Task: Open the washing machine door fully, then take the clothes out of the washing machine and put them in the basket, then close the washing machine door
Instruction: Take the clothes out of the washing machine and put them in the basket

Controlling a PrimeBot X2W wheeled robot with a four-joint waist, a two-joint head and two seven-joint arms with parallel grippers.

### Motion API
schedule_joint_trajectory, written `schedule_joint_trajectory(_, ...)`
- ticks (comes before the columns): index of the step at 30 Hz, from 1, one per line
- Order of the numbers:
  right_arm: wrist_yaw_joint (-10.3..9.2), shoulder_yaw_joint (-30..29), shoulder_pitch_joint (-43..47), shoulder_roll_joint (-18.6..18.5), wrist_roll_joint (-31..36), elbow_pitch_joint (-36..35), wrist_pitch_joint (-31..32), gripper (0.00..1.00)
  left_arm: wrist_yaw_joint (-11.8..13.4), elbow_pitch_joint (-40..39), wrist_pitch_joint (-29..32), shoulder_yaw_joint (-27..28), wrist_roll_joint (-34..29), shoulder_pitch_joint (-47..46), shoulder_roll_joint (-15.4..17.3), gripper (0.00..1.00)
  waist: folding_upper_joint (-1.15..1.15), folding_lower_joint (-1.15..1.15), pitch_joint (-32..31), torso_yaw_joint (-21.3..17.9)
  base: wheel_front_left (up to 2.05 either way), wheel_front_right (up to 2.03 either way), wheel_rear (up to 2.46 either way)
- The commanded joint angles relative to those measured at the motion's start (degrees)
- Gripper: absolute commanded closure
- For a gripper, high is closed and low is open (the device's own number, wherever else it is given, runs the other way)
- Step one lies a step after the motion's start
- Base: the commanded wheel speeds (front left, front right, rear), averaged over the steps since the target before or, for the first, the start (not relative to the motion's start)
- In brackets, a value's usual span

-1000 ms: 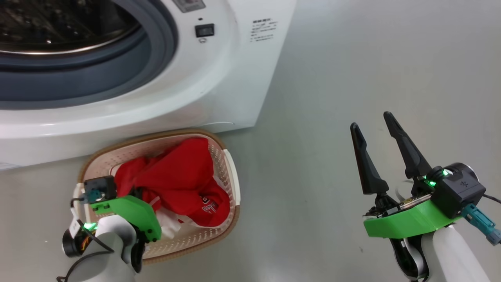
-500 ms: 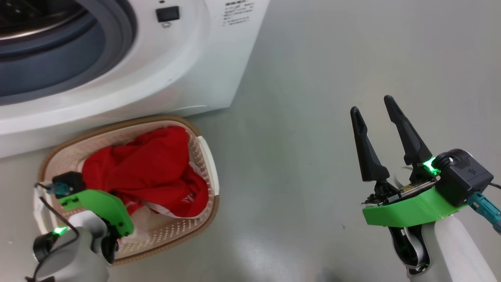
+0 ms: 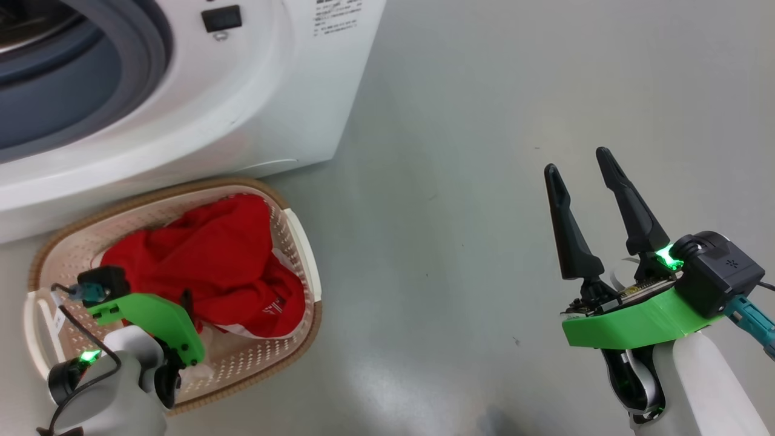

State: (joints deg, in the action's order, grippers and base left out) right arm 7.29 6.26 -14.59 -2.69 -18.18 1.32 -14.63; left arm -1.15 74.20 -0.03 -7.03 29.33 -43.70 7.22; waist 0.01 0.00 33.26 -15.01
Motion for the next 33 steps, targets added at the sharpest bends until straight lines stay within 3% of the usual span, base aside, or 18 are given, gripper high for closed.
schedule_joint_trajectory(1,0.2,0.92,0.08,-0.19,-0.56,-1.02,-0.37,0.0,-0.52,-0.39,-1.64,0.98,-0.26,0.57,1.51,0.0,-0.01,0.0,-0.94,0.83,0.0,0.0,0.0)
schedule_joint_trajectory(8,0.2,0.01,0.57,-0.19,0.69,0.33,-0.37,0.0,-2.21,-0.48,-7.92,1.03,0.52,2.48,0.11,0.0,-0.01,0.0,-5.2,3.79,0.0,0.0,0.0)
schedule_joint_trajectory(12,0.2,-0.89,1.06,-0.19,1.82,1.4,-0.37,0.0,-4.41,-1.9,-12.21,0.43,0.75,3.94,-1.05,0.0,-0.01,0.0,-8.3,5.93,0.0,0.0,0.0)
schedule_joint_trajectory(19,0.2,-2.95,2.5,-0.19,3.95,2.66,-0.37,0.0,-5.62,-6.85,-14.81,-0.47,0.24,6.69,-2.07,0.0,-0.01,0.0,-12.95,9.35,0.0,0.0,0.0)
schedule_joint_trajectory(28,0.2,-5.25,4.66,-0.19,6.45,4.36,-0.37,0.0,-5.86,-29.15,-14.95,3.58,-3.22,15.5,-2.99,0.0,-0.01,0.0,-18.58,12.72,0.0,0.0,0.0)
schedule_joint_trajectory(33,0.2,-6.22,4.97,-0.19,7.81,4.39,-0.37,0.0,-4.58,-43.43,-14.96,5.96,-8.45,20.76,-3.42,0.0,-0.01,0.0,-20.42,13.73,0.0,0.0,0.0)
